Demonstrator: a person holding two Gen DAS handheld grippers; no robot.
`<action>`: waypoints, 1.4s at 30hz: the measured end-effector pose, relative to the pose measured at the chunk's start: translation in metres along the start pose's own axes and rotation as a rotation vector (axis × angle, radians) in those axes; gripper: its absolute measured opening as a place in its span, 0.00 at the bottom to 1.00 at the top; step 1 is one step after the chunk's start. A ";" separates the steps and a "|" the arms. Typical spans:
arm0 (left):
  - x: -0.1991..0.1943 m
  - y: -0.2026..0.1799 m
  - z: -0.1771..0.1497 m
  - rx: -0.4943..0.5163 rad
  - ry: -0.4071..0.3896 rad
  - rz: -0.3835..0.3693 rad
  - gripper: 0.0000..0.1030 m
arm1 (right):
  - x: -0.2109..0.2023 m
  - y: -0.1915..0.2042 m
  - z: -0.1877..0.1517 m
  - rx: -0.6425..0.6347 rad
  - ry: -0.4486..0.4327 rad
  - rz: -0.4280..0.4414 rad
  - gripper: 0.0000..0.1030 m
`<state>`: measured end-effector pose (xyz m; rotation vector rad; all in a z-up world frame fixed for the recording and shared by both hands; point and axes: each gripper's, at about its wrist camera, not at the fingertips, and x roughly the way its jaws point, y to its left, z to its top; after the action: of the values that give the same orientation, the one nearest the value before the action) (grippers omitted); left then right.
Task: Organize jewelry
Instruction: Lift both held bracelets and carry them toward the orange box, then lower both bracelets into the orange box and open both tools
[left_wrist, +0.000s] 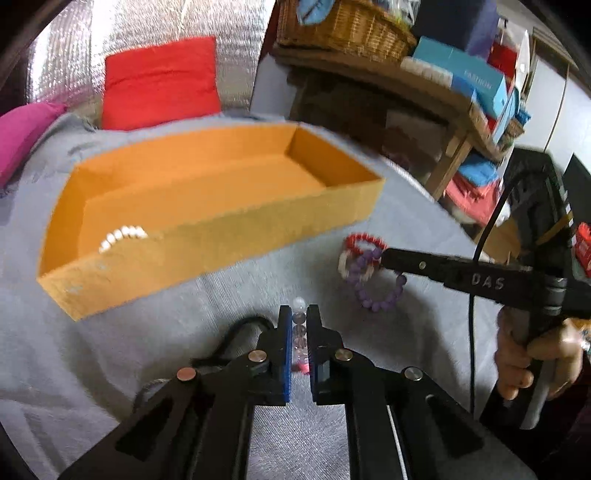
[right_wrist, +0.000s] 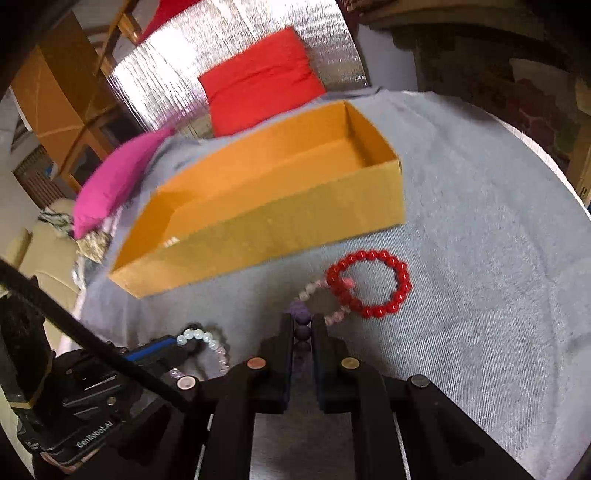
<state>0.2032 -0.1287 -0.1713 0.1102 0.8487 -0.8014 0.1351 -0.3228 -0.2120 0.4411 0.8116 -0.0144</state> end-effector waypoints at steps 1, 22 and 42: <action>-0.004 0.002 0.002 -0.003 -0.013 -0.003 0.07 | -0.003 0.001 0.001 -0.001 -0.014 0.008 0.10; -0.009 0.071 0.094 -0.119 -0.162 0.117 0.07 | 0.019 0.050 0.082 0.009 -0.209 0.255 0.10; 0.005 0.067 0.066 -0.113 -0.104 0.273 0.10 | 0.044 0.030 0.086 0.060 -0.197 0.208 0.14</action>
<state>0.2912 -0.1097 -0.1450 0.0813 0.7594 -0.4981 0.2315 -0.3218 -0.1795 0.5697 0.5702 0.1095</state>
